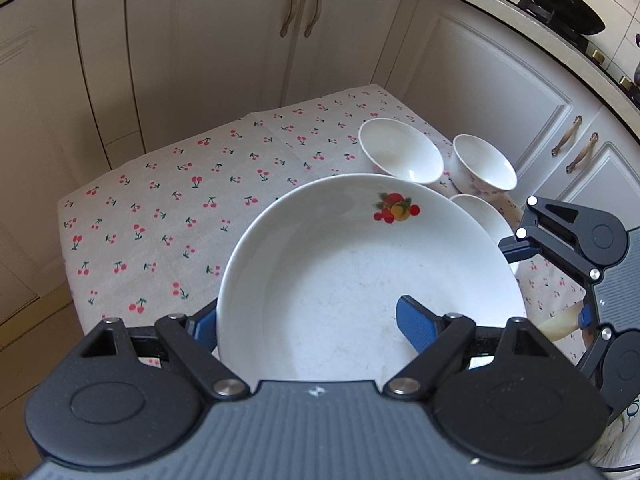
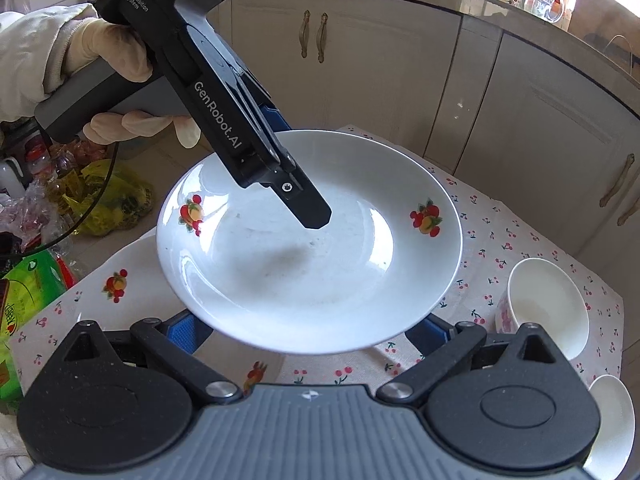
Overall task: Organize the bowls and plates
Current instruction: 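Carry the fruit-decal plate onto the plate stack and open the left tool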
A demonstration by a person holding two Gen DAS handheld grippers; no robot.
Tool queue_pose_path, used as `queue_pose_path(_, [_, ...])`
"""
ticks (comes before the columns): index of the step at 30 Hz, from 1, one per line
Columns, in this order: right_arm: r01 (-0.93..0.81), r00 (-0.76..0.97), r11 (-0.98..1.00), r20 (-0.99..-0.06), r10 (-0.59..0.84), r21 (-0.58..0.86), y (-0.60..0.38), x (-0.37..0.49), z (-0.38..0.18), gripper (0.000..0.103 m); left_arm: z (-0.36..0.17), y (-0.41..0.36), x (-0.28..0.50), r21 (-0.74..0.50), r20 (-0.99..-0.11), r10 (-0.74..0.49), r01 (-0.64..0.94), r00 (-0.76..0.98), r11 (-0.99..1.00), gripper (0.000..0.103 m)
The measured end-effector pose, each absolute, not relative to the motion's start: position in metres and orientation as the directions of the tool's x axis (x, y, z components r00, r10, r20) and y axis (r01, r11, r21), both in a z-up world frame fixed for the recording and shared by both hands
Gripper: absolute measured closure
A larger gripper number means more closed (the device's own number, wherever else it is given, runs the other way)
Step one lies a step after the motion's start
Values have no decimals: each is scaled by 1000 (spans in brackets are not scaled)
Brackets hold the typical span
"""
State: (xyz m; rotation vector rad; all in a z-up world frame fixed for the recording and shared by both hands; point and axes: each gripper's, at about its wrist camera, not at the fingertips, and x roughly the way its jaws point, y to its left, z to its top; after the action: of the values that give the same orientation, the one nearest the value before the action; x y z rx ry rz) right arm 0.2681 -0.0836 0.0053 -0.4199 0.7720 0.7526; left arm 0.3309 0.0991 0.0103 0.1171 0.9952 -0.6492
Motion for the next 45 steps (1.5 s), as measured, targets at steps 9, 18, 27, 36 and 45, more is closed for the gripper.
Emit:
queue_pose_path(9, [-752,473,656,-742,475,-59,-83,220,14,1,19,103,286,-189,-804,-450,552,388,812,16])
queue_pose_path(18, [-756,444,654,-753,486,-23,-84,191,4,1,6,106,253,-213,-801,-457,530,386,821,16])
queue_pose_path(27, [-745,438,667,-764,474,-13,-82,169,-16,1,-14,104,239,-226,-812,-463,541,354,810,16])
queue_pose_path(36, [-728,435,686,-778,453,-8,-77,161,-25,1,-28,108,240,-253,-810,-483,545,333,800,16])
queue_pose_path(45, [-720,427,693,-795,431,-11,-74,157,-29,1,-39,109,245,-257,-823,-473,535,315,805,16])
